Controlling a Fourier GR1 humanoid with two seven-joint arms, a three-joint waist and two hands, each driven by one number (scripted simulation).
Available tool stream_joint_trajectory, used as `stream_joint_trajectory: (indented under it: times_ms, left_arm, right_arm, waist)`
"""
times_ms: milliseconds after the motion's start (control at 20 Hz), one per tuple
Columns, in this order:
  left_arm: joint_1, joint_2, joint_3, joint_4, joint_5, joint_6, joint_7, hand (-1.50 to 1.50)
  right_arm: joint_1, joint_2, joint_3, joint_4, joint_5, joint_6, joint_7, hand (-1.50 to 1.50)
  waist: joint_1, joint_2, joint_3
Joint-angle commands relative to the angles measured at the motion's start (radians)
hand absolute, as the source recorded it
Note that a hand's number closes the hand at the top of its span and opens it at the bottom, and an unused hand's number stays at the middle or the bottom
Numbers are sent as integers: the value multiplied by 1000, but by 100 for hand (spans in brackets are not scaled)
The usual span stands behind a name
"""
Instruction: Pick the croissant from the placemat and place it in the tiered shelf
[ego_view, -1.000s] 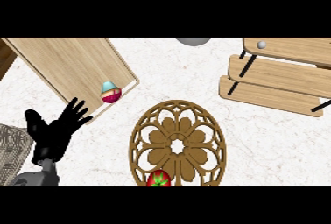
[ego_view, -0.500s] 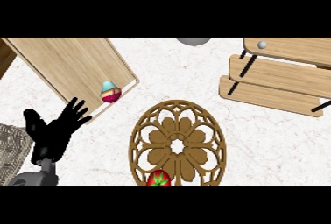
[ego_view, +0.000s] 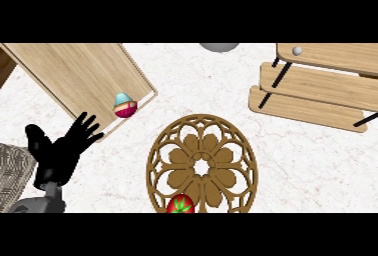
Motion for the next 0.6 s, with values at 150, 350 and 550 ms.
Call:
stream_joint_trajectory:
  times_ms: [150,350,550]
  left_arm:
    - [6,-30,-2,88,-18,15,-10,0]
    - [15,-4,4,48,-7,-6,34,0]
    - [50,-17,-9,14,-23,4,28,0]
  right_arm:
    - [57,-161,-159,58,-88,-7,5,-150]
    - [169,-239,-244,85,-197,139,-23,-150]
    - [207,-368,-303,197,-265,232,-91,-150]
  waist:
    - [-12,8,-6]
    - [-19,3,-6]
    - [-8,5,-6]
